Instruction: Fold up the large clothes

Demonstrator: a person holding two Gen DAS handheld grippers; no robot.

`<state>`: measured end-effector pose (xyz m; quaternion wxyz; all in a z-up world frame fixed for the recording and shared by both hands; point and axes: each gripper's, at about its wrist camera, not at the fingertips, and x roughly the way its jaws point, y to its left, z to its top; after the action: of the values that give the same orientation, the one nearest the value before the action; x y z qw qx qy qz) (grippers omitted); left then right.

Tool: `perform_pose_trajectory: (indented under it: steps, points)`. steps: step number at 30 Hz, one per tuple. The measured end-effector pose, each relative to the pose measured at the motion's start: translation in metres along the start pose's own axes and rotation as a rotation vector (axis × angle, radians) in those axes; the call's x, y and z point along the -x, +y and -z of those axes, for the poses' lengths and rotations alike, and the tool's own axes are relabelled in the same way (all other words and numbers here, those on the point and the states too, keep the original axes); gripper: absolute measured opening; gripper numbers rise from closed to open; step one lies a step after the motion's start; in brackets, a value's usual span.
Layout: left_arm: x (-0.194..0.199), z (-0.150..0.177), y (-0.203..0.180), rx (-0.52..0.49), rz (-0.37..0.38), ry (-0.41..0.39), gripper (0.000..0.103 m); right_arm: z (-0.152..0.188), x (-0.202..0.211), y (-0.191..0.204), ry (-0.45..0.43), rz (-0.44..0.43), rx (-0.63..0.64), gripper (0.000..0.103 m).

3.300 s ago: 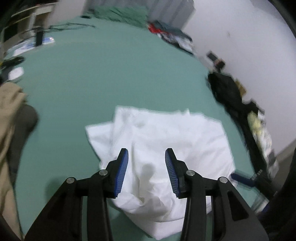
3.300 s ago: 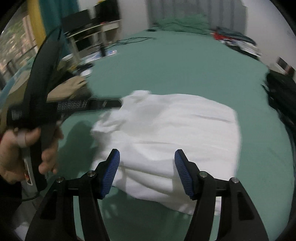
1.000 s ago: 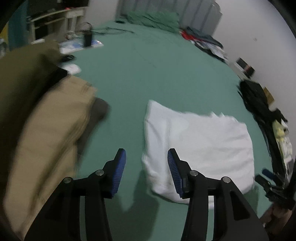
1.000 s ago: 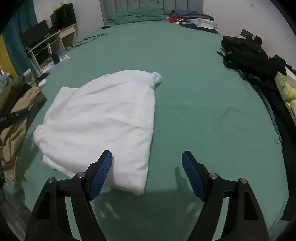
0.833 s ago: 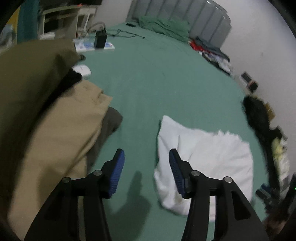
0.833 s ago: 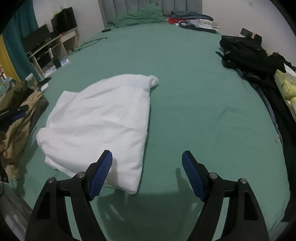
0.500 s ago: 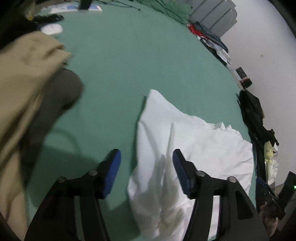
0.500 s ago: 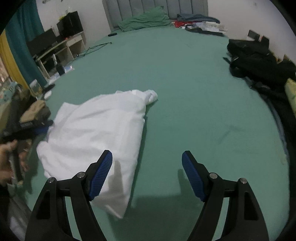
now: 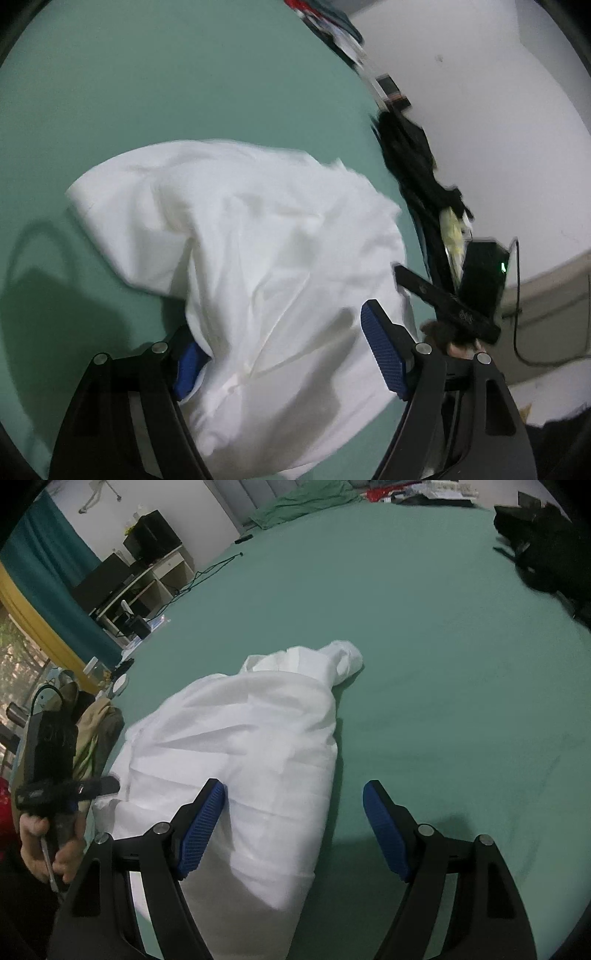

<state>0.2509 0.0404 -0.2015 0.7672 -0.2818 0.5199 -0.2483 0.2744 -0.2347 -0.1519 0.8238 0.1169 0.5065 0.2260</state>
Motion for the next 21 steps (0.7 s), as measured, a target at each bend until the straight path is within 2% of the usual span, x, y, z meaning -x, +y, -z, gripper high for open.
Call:
perform_pose_trajectory:
  steps: [3,7,12,16,17,18,19,20,21]
  points:
    - [-0.009,0.006,-0.013,-0.055,-0.047,-0.019,0.08,0.003,-0.007,-0.002,-0.002,-0.026,-0.012,0.078]
    - [-0.021,0.002,-0.022,-0.062,-0.016,-0.019,0.08,0.005,-0.008,0.0,-0.012,-0.04,0.007,0.078]
    - [-0.022,0.001,-0.025,-0.1,-0.032,-0.042,0.08,0.009,-0.013,0.008,0.006,-0.109,0.025,0.078]
    - [-0.027,0.002,-0.033,-0.127,-0.095,-0.062,0.079,0.014,-0.017,0.018,-0.013,-0.106,0.03,0.078]
    - [-0.028,0.002,-0.035,-0.14,-0.111,-0.067,0.075,0.014,-0.018,0.018,-0.016,-0.108,0.028,0.076]
    - [-0.031,0.002,-0.039,-0.15,-0.13,-0.072,0.071,0.015,-0.018,0.017,-0.015,-0.112,0.024,0.068]
    - [-0.031,0.002,-0.039,-0.159,-0.147,-0.075,0.06,0.015,-0.018,0.016,-0.012,-0.12,0.016,0.063]
    - [-0.032,0.002,-0.038,-0.163,-0.144,-0.074,0.049,0.015,-0.018,0.015,-0.003,-0.143,-0.002,0.053]
    - [-0.033,0.001,-0.037,-0.152,-0.123,-0.067,0.044,0.017,-0.019,0.014,0.005,-0.166,-0.018,0.047]
